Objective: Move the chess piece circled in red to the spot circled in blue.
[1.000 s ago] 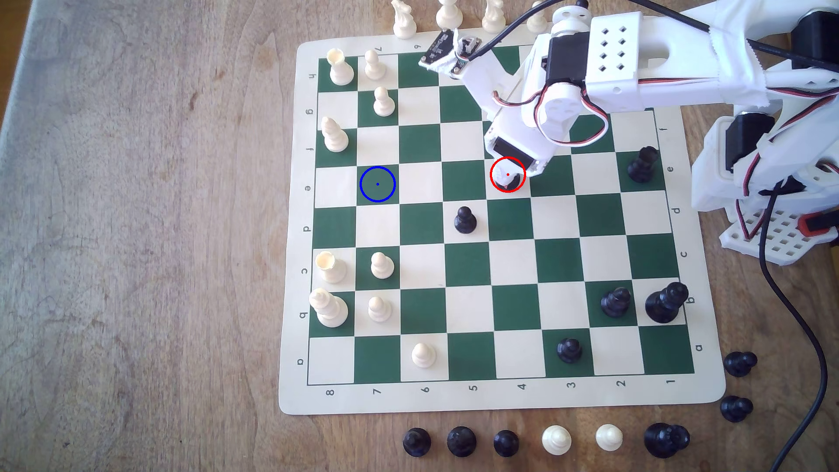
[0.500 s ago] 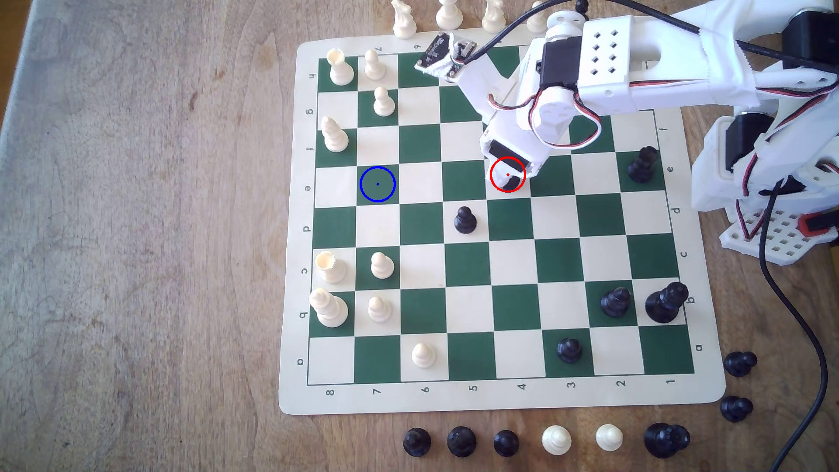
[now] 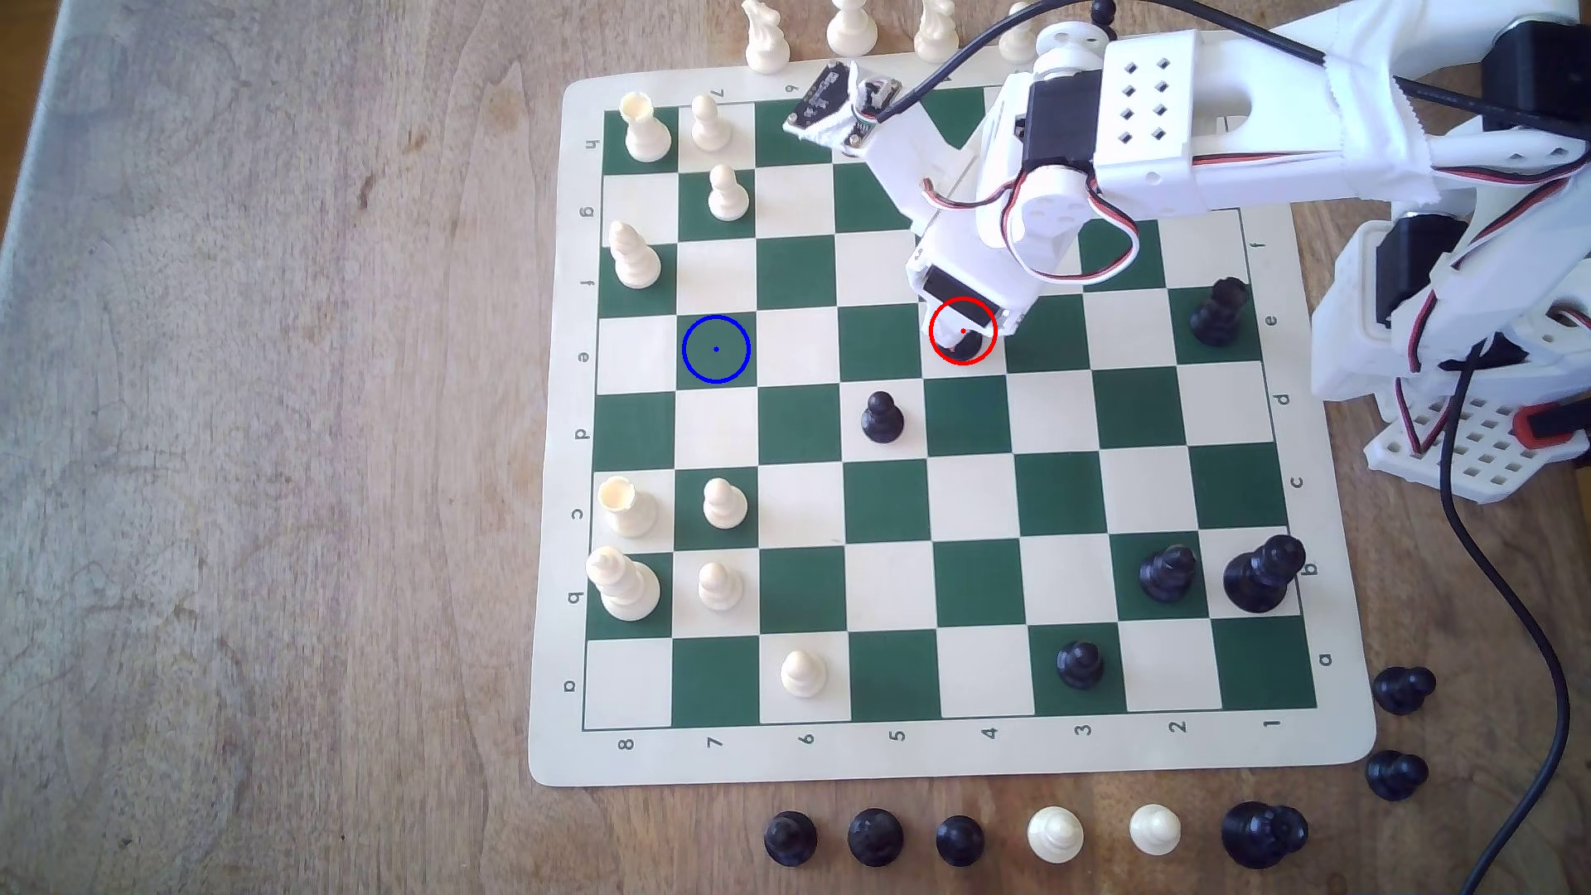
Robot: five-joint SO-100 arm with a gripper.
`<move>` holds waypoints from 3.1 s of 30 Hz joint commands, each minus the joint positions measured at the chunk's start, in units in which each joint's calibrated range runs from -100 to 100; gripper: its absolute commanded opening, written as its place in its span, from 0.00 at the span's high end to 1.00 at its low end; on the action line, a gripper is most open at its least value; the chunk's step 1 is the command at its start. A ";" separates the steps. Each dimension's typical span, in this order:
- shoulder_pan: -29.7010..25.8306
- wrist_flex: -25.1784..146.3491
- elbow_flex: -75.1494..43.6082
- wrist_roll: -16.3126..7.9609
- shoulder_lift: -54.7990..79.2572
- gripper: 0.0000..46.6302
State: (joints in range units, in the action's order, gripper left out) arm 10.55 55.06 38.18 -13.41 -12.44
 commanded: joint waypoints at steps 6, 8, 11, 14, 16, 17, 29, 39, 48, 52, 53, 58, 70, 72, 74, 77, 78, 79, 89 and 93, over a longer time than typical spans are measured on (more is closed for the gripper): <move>0.76 8.00 -9.44 0.88 -3.94 0.96; 0.99 9.89 -11.62 0.98 -4.28 0.96; 1.07 12.92 -15.79 1.12 -5.04 0.96; 0.68 16.85 -22.41 1.22 -4.54 0.96; 0.44 18.49 -26.03 1.22 -3.52 0.96; 0.29 19.22 -27.94 1.22 -2.75 0.96; -1.75 24.38 -57.95 0.93 18.30 0.97; -3.15 23.40 -72.73 1.17 32.73 0.97; -3.00 22.50 -82.88 1.42 41.47 0.97; -2.84 21.35 -84.24 1.37 43.77 0.97; -2.84 21.11 -84.87 1.37 44.79 0.97; -2.84 19.88 -85.24 1.47 46.31 0.97; -3.00 19.22 -88.32 1.71 49.54 0.97; -3.00 19.22 -88.32 1.76 49.62 0.97; -3.00 19.22 -88.32 1.81 49.71 0.97; -3.00 19.72 -87.87 1.81 49.88 0.97; -3.00 19.72 -87.68 1.81 49.96 0.97; -3.00 19.63 -87.68 1.81 50.13 0.97; -3.00 19.31 -87.68 1.90 51.58 0.96; -2.84 19.22 -87.59 1.76 51.92 0.76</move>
State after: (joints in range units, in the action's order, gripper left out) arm 7.37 74.90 -45.23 -11.79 40.59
